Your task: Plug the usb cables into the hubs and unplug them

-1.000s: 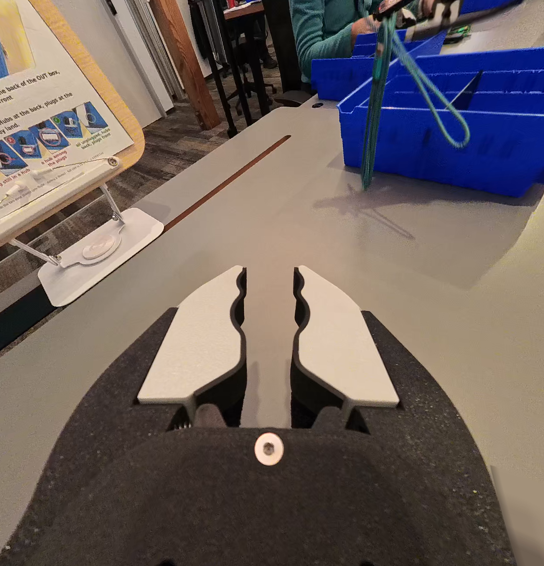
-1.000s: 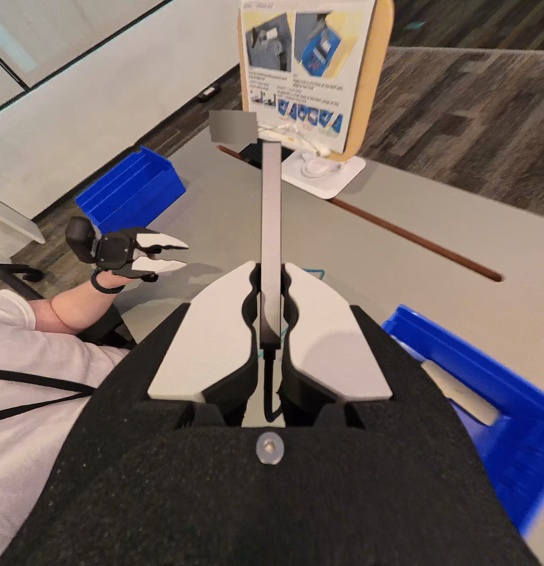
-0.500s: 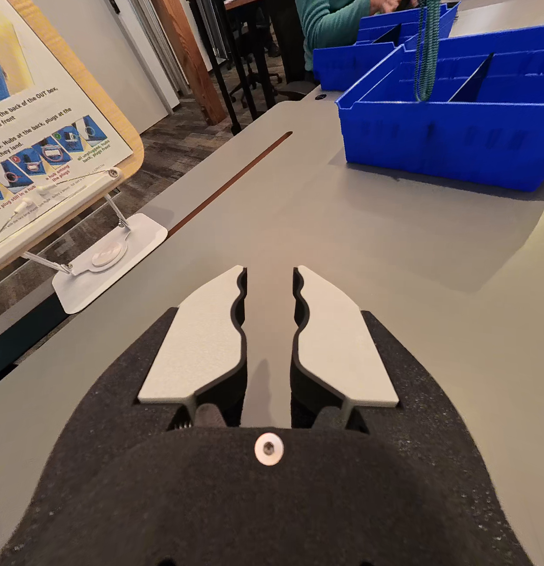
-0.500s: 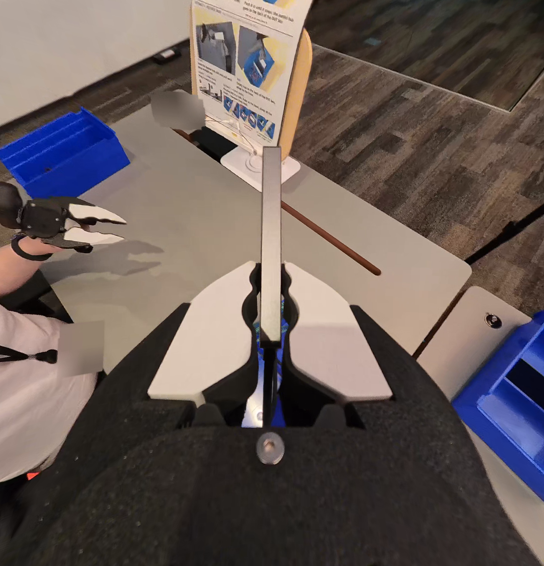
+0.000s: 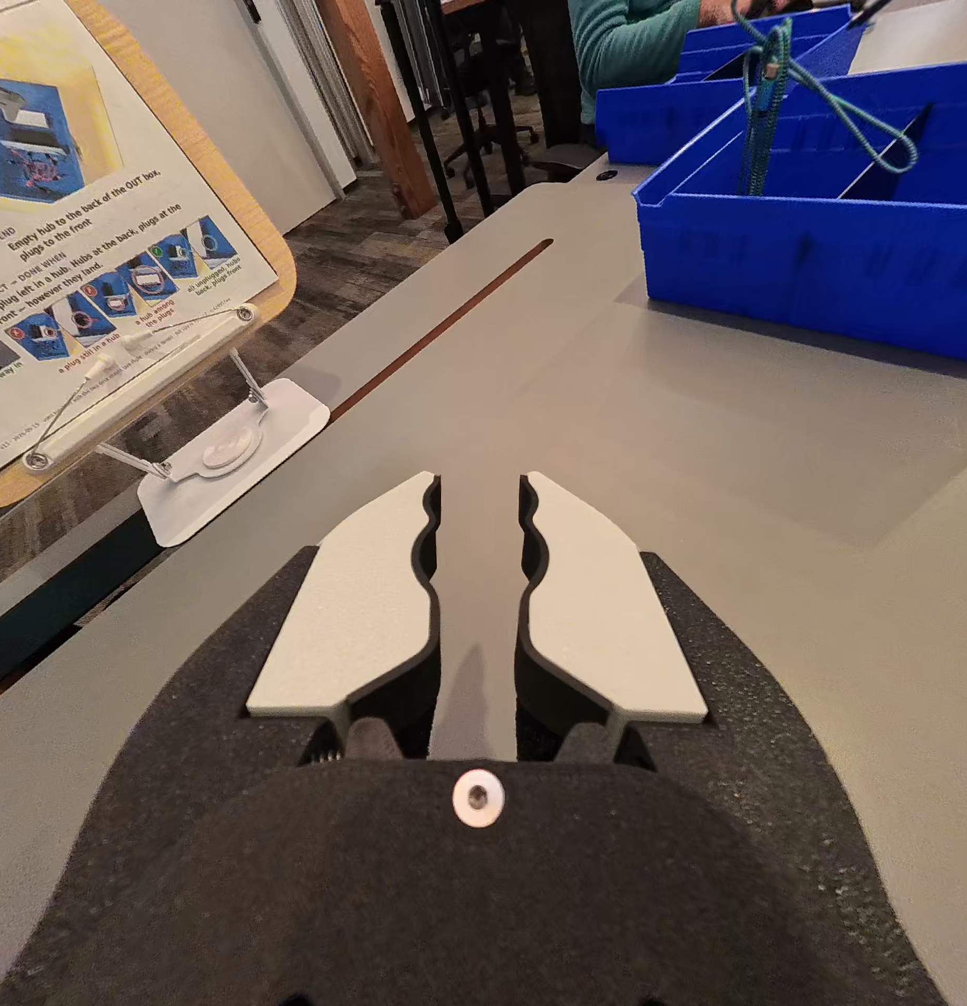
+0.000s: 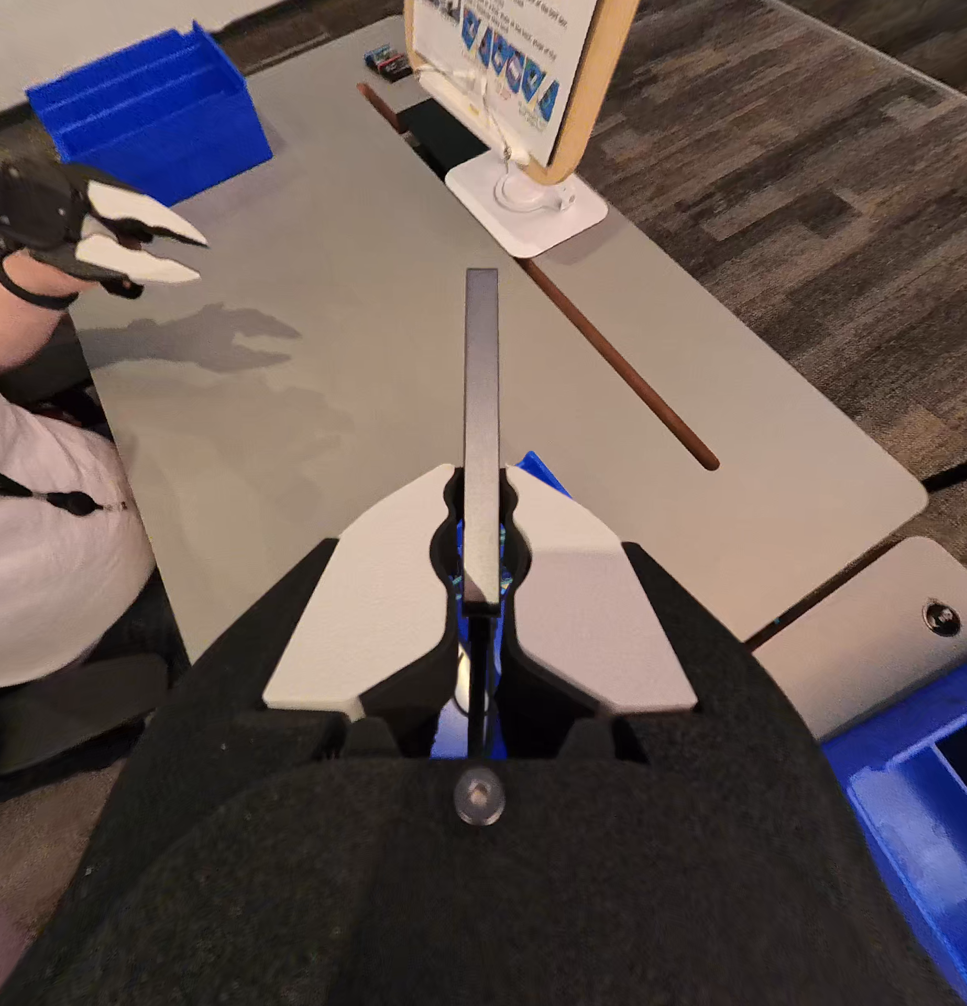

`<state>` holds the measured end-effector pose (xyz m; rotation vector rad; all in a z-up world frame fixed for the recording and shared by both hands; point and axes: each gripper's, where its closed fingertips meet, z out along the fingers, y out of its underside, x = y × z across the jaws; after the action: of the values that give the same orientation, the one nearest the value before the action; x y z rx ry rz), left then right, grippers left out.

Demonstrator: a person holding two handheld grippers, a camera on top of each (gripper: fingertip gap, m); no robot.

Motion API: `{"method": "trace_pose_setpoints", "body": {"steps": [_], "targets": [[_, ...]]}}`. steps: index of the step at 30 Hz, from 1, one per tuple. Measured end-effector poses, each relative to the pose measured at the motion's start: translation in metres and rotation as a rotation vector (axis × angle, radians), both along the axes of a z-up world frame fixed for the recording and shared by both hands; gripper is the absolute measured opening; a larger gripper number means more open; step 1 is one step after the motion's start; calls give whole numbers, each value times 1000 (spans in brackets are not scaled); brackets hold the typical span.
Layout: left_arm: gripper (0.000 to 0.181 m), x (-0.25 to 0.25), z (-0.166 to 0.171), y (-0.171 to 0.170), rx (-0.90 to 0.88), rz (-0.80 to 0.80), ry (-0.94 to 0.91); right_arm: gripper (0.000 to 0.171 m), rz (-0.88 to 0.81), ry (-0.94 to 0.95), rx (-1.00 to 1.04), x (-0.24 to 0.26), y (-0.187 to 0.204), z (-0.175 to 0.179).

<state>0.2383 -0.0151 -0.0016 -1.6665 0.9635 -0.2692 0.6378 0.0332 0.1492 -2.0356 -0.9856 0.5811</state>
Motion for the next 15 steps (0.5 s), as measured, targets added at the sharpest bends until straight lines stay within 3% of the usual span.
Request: {"method": "trace_pose_setpoints", "body": {"steps": [4,9,15], "targets": [[27,0,-1,-1,4,11,26,12,53,-41,41,-4,16,-27],[27,1,3,1,14,25,33,12,171,-53,46,-22,19,-34],[26,5,4,0,24,26,30,11,212,-126,-122,-14,22,-106]]}}
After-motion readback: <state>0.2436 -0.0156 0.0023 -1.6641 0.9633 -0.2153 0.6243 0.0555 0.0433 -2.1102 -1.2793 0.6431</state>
